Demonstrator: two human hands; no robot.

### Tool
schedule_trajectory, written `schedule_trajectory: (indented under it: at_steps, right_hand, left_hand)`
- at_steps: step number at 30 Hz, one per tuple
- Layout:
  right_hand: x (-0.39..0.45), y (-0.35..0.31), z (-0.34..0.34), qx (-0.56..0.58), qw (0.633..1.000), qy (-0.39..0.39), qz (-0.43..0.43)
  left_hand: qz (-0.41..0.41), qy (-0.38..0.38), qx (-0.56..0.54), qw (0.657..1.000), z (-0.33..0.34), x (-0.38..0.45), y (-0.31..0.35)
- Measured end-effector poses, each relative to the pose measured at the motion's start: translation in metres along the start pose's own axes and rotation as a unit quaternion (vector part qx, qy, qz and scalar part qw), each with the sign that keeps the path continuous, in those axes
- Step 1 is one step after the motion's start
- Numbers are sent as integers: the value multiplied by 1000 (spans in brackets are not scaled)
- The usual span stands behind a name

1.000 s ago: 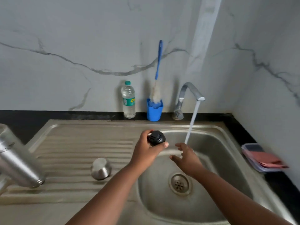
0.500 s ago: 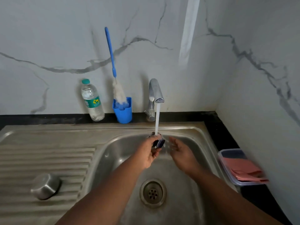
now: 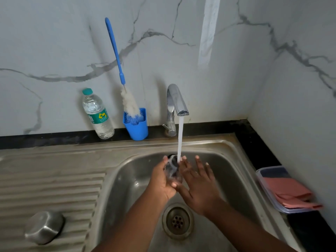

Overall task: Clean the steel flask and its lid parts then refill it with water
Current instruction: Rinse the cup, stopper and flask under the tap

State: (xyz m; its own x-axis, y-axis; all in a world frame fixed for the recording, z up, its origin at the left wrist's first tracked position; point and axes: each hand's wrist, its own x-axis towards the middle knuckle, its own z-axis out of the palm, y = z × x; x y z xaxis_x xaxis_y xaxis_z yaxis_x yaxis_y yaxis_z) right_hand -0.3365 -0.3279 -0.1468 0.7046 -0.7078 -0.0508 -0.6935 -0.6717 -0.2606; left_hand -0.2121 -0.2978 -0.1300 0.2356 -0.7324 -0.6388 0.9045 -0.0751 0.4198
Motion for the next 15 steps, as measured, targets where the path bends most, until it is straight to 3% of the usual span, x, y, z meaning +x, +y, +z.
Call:
schedule_trajectory:
  at_steps: [4,10,15]
  right_hand:
    - [7,-11,-6,39,999,3,5]
    - [-4,-9,-9,0,999,-9,-44]
    - [4,5,-8,-2,1000,-19,7]
  left_hand:
    - [-10,-22,9,1000,-6,4,-8]
    - [0,22,-1,1000,-5,12,-3]
    - [-34,-3,-2,999,-3,5,-11]
